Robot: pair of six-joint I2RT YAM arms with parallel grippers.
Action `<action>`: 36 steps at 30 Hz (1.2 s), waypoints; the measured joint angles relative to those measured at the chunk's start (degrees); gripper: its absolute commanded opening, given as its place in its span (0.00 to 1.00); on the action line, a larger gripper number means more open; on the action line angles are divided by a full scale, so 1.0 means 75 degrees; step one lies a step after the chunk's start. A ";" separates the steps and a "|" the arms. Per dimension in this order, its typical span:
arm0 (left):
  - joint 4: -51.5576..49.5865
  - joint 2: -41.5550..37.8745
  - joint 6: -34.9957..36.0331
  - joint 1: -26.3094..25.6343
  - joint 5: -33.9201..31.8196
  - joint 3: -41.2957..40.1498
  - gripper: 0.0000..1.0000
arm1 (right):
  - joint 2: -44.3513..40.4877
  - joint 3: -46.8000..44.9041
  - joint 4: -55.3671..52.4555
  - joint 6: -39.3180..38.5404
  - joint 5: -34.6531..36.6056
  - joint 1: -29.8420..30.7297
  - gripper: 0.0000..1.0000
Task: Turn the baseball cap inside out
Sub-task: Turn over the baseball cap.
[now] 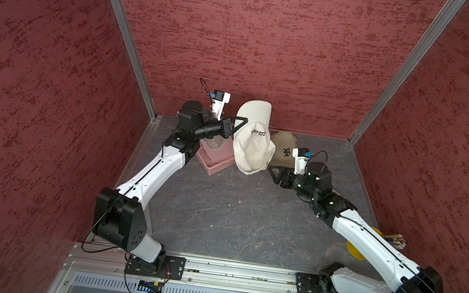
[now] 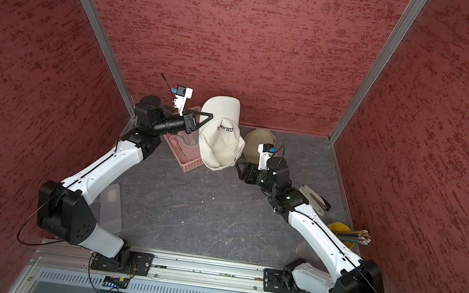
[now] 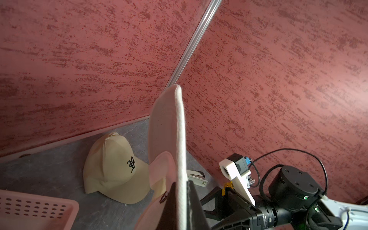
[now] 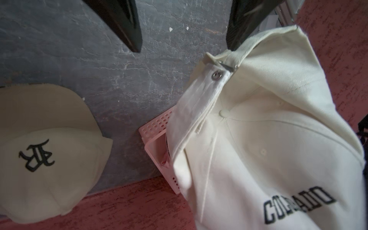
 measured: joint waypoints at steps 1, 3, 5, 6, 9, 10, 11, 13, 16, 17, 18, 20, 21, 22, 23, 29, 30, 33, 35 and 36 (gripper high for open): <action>-0.0067 -0.0111 0.0254 -0.0076 -0.0087 -0.0050 0.00 | 0.0009 0.0000 0.0009 0.0221 0.0041 -0.0009 0.74; -0.0172 -0.0323 0.0717 -0.0227 -0.0294 -0.0160 0.00 | 0.0038 0.0003 0.0026 0.0586 0.0131 -0.0017 0.74; -0.0224 -0.0495 0.1134 -0.0358 -0.0495 -0.0268 0.00 | 0.0117 0.0003 0.0085 0.0863 0.0224 -0.0020 0.75; -0.0256 -0.0557 0.1300 -0.0417 -0.0612 -0.0309 0.00 | 0.0154 0.0003 0.0111 0.0973 0.0259 -0.0023 0.75; -0.0414 -0.0694 0.1789 -0.0562 -0.0927 -0.0379 0.00 | 0.0207 0.0003 0.0163 0.1218 0.0338 -0.0029 0.75; -0.0487 -0.0720 0.1932 -0.0600 -0.1029 -0.0382 0.00 | 0.0207 0.0003 0.0201 0.1279 0.0347 -0.0029 0.76; -0.0545 -0.0737 0.2057 -0.0627 -0.1107 -0.0382 0.00 | 0.0207 0.0003 0.0259 0.1329 0.0356 -0.0029 0.76; -0.0644 -0.0746 0.2241 -0.0647 -0.1236 -0.0382 0.00 | 0.0207 0.0009 0.0350 0.1387 0.0361 -0.0029 0.76; -0.0772 -0.0746 0.2468 -0.0694 -0.1393 -0.0393 0.00 | 0.0347 0.0131 0.0522 0.1472 0.0353 -0.0029 0.76; -0.0793 -0.0752 0.2532 -0.0720 -0.1437 -0.0405 0.00 | 0.0437 0.0189 0.0627 0.1498 0.0341 -0.0032 0.76; -0.0842 -0.0761 0.2597 -0.0758 -0.1472 -0.0420 0.00 | 0.0568 0.0277 0.0717 0.1539 0.0323 -0.0032 0.76; -0.0944 -0.0804 0.2681 -0.0848 -0.1495 -0.0458 0.00 | 0.0854 0.0423 0.0930 0.1580 0.0289 -0.0038 0.76; -0.0997 -0.0836 0.2728 -0.0903 -0.1492 -0.0466 0.00 | 0.1049 0.0501 0.1035 0.1614 0.0245 -0.0038 0.75; -0.1032 -0.0868 0.2748 -0.0950 -0.1463 -0.0475 0.00 | 0.1230 0.0548 0.1166 0.1629 0.0192 -0.0041 0.72; -0.1043 -0.0895 0.2751 -0.0985 -0.1437 -0.0484 0.00 | 0.1387 0.0597 0.1230 0.1649 0.0160 -0.0041 0.68; -0.0443 -0.1355 0.2361 -0.1043 -0.1265 -0.0968 0.00 | 0.2209 0.0629 0.1990 0.1722 -0.0321 -0.0108 0.24; -0.0160 -0.1445 0.2177 -0.1020 -0.1265 -0.1125 0.00 | 0.2259 0.0586 0.2235 0.1725 -0.0443 -0.0128 0.21; 0.0822 -0.1521 0.1411 -0.0941 -0.1247 -0.1486 0.00 | 0.2276 0.0224 0.3217 0.1687 -0.0857 -0.0172 0.15; 0.1457 -0.1425 0.0866 -0.0906 -0.1201 -0.1559 0.00 | 0.2378 -0.0090 0.4030 0.1699 -0.1139 -0.0181 0.14; 0.1772 -0.1358 0.0557 -0.0895 -0.1177 -0.1580 0.00 | 0.2486 -0.0251 0.4465 0.1716 -0.1276 -0.0184 0.13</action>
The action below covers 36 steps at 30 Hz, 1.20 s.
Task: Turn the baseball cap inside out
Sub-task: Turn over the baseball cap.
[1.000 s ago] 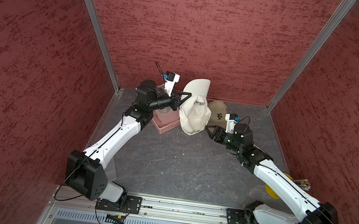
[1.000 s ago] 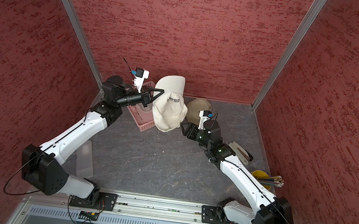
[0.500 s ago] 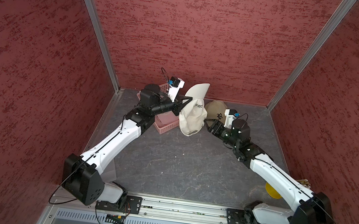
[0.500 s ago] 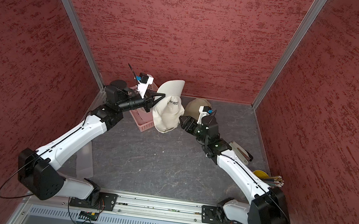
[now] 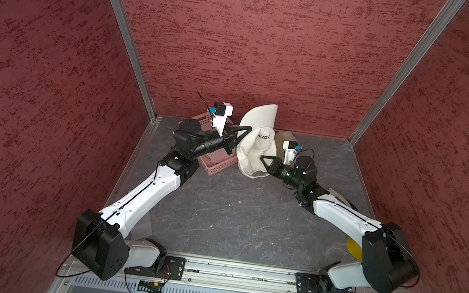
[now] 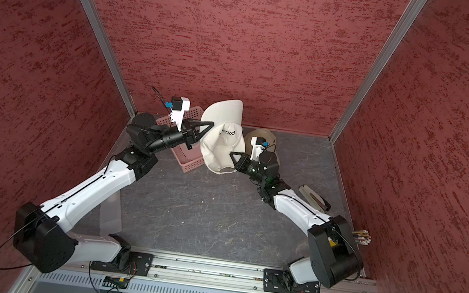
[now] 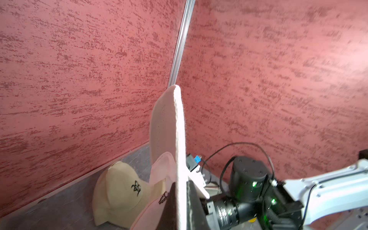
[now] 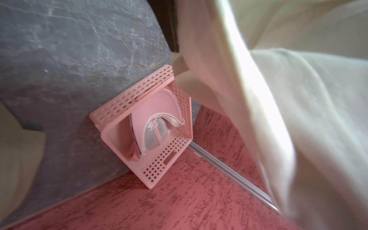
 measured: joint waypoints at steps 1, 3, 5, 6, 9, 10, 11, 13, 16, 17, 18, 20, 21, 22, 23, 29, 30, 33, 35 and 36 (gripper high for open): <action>0.0291 0.0052 -0.0277 0.0003 0.0017 -0.0026 0.00 | 0.0108 -0.0137 0.0379 0.0032 -0.0102 -0.0003 0.12; 0.0813 0.0178 -0.0874 0.0000 0.0111 -0.0087 0.00 | 0.0370 -0.0408 0.1192 0.0102 -0.0265 -0.0023 0.12; 0.1297 0.0332 -0.1483 0.0000 0.0210 -0.0154 0.00 | 0.0568 -0.0592 0.1897 0.0175 -0.0364 -0.0055 0.11; 0.1539 0.0440 -0.1816 0.0009 0.0265 -0.0154 0.00 | 0.0656 -0.0699 0.2294 0.0213 -0.0425 -0.0079 0.11; 0.2087 0.0717 -0.2707 0.0023 0.0388 -0.0152 0.00 | 0.0892 -0.0970 0.3448 0.0329 -0.0618 -0.0166 0.10; 0.2221 0.0766 -0.2990 0.0026 0.0396 -0.0152 0.00 | 0.0959 -0.1011 0.3736 0.0358 -0.0682 -0.0195 0.12; 0.2328 0.0796 -0.3273 0.0032 0.0385 -0.0149 0.00 | 0.1029 -0.1023 0.4022 0.0420 -0.0813 -0.0236 0.16; 0.2270 0.0801 -0.3681 0.0052 0.0309 -0.0079 0.00 | 0.1043 -0.1017 0.4188 0.0428 -0.1000 -0.0294 0.25; 0.1580 0.0801 -0.3949 0.0061 -0.0032 0.0224 0.00 | 0.0796 -0.0781 0.3378 0.0015 -0.1113 -0.0326 0.31; 0.1233 0.0799 -0.3978 0.0061 -0.0210 0.0347 0.00 | 0.0627 -0.0670 0.2955 -0.0213 -0.1099 -0.0326 0.28; 0.0892 0.0799 -0.4039 0.0067 -0.0411 0.0458 0.00 | 0.0420 -0.0603 0.2605 -0.0446 -0.1075 -0.0329 0.24; 0.0525 0.0766 -0.4275 0.0128 -0.0723 0.0504 0.00 | -0.0076 -0.0597 0.2165 -0.0836 -0.1035 -0.0338 0.16; 0.0533 0.0766 -0.4500 0.0189 -0.0851 0.0455 0.00 | -0.0303 -0.0597 0.2092 -0.0997 -0.1037 -0.0344 0.13; 0.0621 0.0766 -0.4689 0.0251 -0.0921 0.0379 0.00 | -0.0463 -0.0597 0.2090 -0.1090 -0.1049 -0.0347 0.11; 0.0749 0.0775 -0.4960 0.0332 -0.0982 0.0254 0.00 | -0.0629 -0.0597 0.2139 -0.1148 -0.1090 -0.0347 0.09; 0.1399 0.1253 -0.6135 0.0428 -0.1029 -0.0052 0.00 | -0.0863 -0.0641 0.2804 -0.1008 -0.1134 -0.0376 0.03; 0.1431 0.1297 -0.6251 0.0399 -0.1035 -0.0099 0.00 | -0.0918 -0.0673 0.2908 -0.0970 -0.1137 -0.0382 0.03; 0.1460 0.1329 -0.6449 0.0385 -0.1029 -0.0172 0.00 | -0.1209 -0.0694 0.3095 -0.0927 -0.1139 -0.0405 0.02; 0.1495 0.1329 -0.6543 0.0370 -0.0994 -0.0184 0.00 | -0.1507 -0.0691 0.3168 -0.0938 -0.1137 -0.0420 0.01; 0.1495 0.1329 -0.6577 0.0344 -0.0965 -0.0187 0.00 | -0.1652 -0.0676 0.3212 -0.0947 -0.1137 -0.0423 0.01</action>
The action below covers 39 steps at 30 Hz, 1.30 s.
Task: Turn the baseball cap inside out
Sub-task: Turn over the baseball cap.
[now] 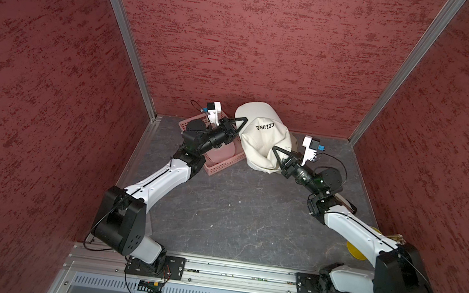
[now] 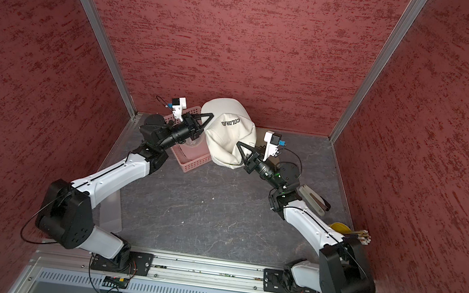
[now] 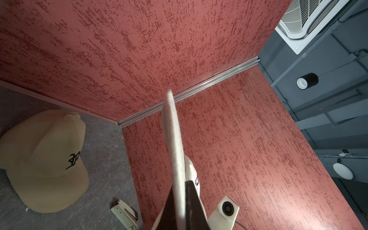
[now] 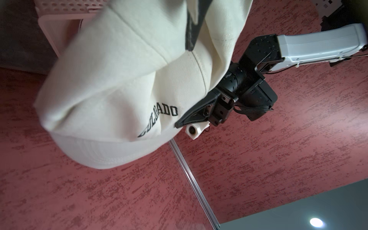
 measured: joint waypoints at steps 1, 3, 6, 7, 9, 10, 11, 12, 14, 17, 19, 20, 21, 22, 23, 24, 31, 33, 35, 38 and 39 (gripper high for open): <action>-0.0003 0.0000 -0.0012 -0.0038 0.0035 -0.0006 0.00 | -0.0105 0.0026 0.0020 -0.0015 0.0000 0.0000 0.01; 0.0003 0.0035 -0.0026 -0.0114 0.0114 -0.0017 0.00 | -0.0221 0.0119 0.0090 -0.0032 -0.0003 0.0000 0.01; -0.0032 0.0192 -0.0044 -0.0207 0.0189 -0.0017 0.00 | -0.0236 0.0358 0.0128 -0.0055 -0.0003 -0.0003 0.01; -0.0064 0.0268 -0.0061 -0.0233 0.0227 -0.0017 0.00 | -0.0230 0.0443 0.0114 -0.0067 -0.0003 -0.0006 0.00; -0.0114 0.0402 -0.0114 -0.0280 0.0300 -0.0035 0.00 | -0.0216 0.0621 0.0108 -0.0099 0.0012 -0.0020 0.00; -0.0154 0.0460 -0.0157 -0.0303 0.0347 -0.0041 0.00 | -0.0204 0.0702 0.0117 -0.0119 0.0029 -0.0032 0.00; -0.0166 0.0533 -0.0207 -0.0329 0.0388 -0.0050 0.00 | -0.0195 0.0775 0.0117 -0.0149 0.0044 -0.0041 0.00; -0.0163 0.0597 -0.0268 -0.0347 0.0437 -0.0050 0.00 | -0.0189 0.0825 0.0117 -0.0181 0.0064 -0.0047 0.00; -0.0108 0.0799 -0.0431 -0.0402 0.0580 -0.0052 0.00 | -0.0178 0.0941 0.0052 -0.0297 0.0111 -0.0050 0.00; 0.0064 0.1186 -0.0711 -0.0495 0.0848 -0.0058 0.00 | -0.0131 0.1177 -0.0082 -0.0525 0.0178 -0.0052 0.00; 0.0306 0.1495 -0.0976 -0.0609 0.1075 -0.0055 0.00 | -0.0082 0.1317 -0.0146 -0.0697 0.0195 -0.0055 0.00; 0.0455 0.1647 -0.1122 -0.0679 0.1192 -0.0058 0.00 | -0.0061 0.1364 -0.0192 -0.0775 0.0201 -0.0058 0.00; 0.0621 0.1813 -0.1297 -0.0758 0.1338 -0.0055 0.00 | -0.0038 0.1413 -0.0254 -0.0851 0.0207 -0.0067 0.00; 0.0796 0.1964 -0.1472 -0.0833 0.1478 -0.0050 0.00 | -0.0009 0.1445 -0.0289 -0.0918 0.0210 -0.0085 0.00; 0.0933 0.2081 -0.1617 -0.0892 0.1594 -0.0041 0.00 | 0.0015 0.1457 -0.0291 -0.0965 0.0210 -0.0105 0.00; 0.1049 0.2212 -0.1798 -0.0959 0.1757 -0.0003 0.00 | 0.0050 0.1460 -0.0286 -0.1011 0.0216 -0.0134 0.00; 0.1174 0.2617 -0.2544 -0.1230 0.2369 0.0615 0.00 | 0.0522 0.1539 0.0309 -0.1355 0.0414 -0.0265 0.05; 0.1288 0.2617 -0.2809 -0.1218 0.2361 0.0656 0.00 | 0.0673 0.1577 0.0519 -0.1504 0.0414 -0.0294 0.11; 0.1387 0.2617 -0.3080 -0.1145 0.2311 0.0600 0.00 | 0.0810 0.1580 0.0615 -0.1562 0.0393 -0.0364 0.22; 0.1702 0.2629 -0.3456 -0.0845 0.2253 0.0268 0.00 | 0.0933 0.1580 0.0577 -0.1448 0.0195 -0.0472 0.44; 0.1798 0.2664 -0.3550 -0.0720 0.2256 0.0216 0.00 | 0.0924 0.1580 0.0475 -0.1411 0.0105 -0.0504 0.52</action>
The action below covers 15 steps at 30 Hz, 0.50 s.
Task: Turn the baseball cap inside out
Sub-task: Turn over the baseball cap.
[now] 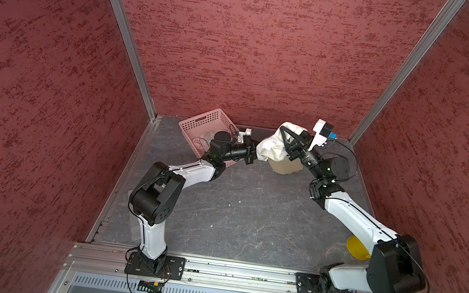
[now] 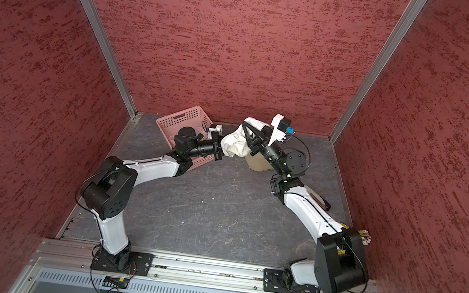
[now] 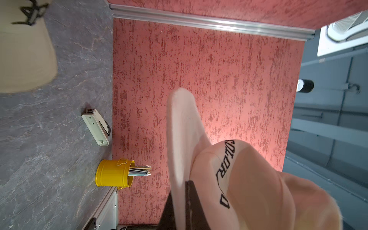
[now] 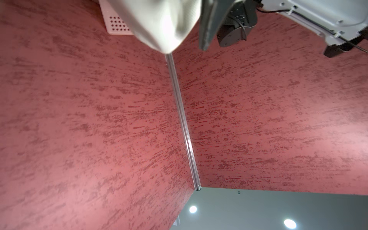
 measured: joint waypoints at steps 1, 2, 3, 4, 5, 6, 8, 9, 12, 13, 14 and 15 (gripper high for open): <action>0.0085 0.0041 -0.0052 0.0140 -0.0006 -0.0009 0.00 | -0.0044 0.0000 -0.0166 0.0015 -0.0096 -0.0017 0.56; 0.0108 0.0055 -0.0055 0.0245 -0.0047 -0.0009 0.00 | -0.0096 0.0000 -0.0373 0.0015 -0.0152 -0.0035 0.58; 0.0119 0.0055 -0.0032 0.0367 -0.0093 -0.0009 0.00 | -0.0166 0.0000 -0.0638 0.0000 -0.0207 -0.0038 0.59; 0.0099 0.0052 0.0050 0.0475 -0.0125 0.0012 0.00 | -0.0236 0.0000 -0.0906 -0.0015 -0.0251 -0.0038 0.61; 0.0006 0.0052 0.0178 0.0548 -0.0154 0.0073 0.00 | -0.0291 0.0000 -0.1125 -0.0023 -0.0268 -0.0038 0.62; -0.0184 0.0052 0.0367 0.0615 -0.0195 0.0178 0.00 | -0.0341 0.0000 -0.1343 -0.0023 -0.0271 -0.0038 0.64; -0.0676 0.0012 0.0839 0.0708 -0.0315 0.0437 0.00 | -0.0417 -0.0015 -0.1682 -0.0012 -0.0251 -0.0038 0.67; -0.0962 -0.0041 0.1122 0.0758 -0.0385 0.0592 0.00 | -0.0469 -0.0038 -0.1853 0.0012 -0.0236 -0.0038 0.68; -0.1652 -0.0315 0.1958 0.0898 -0.0653 0.0965 0.00 | -0.0708 -0.0154 -0.2439 0.0105 -0.0108 -0.0038 0.70; -0.1789 -0.0437 0.2232 0.0941 -0.0769 0.1043 0.00 | -0.0810 -0.0187 -0.2675 0.0134 -0.0047 -0.0038 0.71; -0.1880 -0.0548 0.2451 0.0973 -0.0860 0.1075 0.00 | -0.0883 -0.0207 -0.2876 0.0157 -0.0006 -0.0038 0.71; -0.2002 -0.0702 0.2725 0.1005 -0.0991 0.1093 0.00 | -0.0965 -0.0221 -0.3115 0.0184 0.0044 -0.0038 0.72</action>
